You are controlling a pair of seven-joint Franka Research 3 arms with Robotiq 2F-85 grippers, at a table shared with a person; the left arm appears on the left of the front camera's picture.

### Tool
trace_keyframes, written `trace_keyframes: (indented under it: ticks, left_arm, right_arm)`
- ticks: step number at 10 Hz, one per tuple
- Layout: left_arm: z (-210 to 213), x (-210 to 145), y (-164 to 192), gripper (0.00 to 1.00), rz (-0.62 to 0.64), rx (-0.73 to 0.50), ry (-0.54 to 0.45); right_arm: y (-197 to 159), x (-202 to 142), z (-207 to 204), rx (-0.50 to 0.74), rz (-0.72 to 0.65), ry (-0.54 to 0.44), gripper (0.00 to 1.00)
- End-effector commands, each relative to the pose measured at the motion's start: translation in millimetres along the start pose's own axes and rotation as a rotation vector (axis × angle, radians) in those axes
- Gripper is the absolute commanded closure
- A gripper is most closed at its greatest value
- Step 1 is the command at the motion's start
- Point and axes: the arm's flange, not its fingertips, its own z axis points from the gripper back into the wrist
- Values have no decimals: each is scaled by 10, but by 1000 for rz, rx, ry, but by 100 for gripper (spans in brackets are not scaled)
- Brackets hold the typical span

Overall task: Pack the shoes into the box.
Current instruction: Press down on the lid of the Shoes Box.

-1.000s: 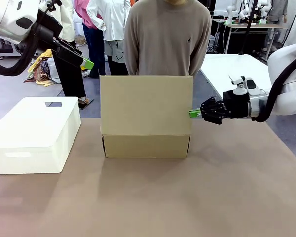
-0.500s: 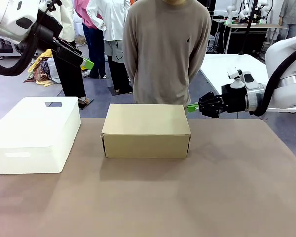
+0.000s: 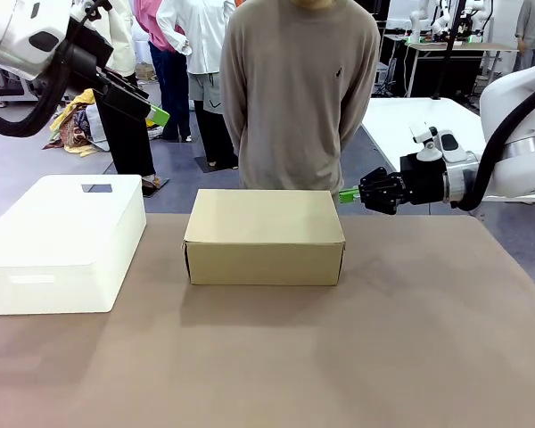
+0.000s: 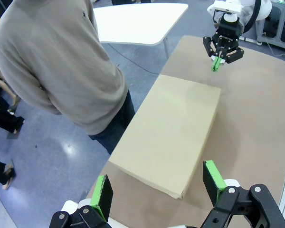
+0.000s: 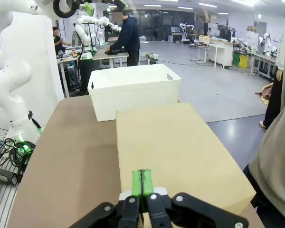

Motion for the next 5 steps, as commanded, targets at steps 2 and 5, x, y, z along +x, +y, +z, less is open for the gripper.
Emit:
trace_keyframes:
  ticks: [2, 5]
  left_arm:
    - [-11, -23, 29, 0, -13, -18, -21]
    - [-11, -23, 29, 0, -13, -18, -21]
  right_arm:
    - [-5, 11, 3, -6, 3, -1, 100]
    - [-5, 11, 3, -6, 3, -1, 100]
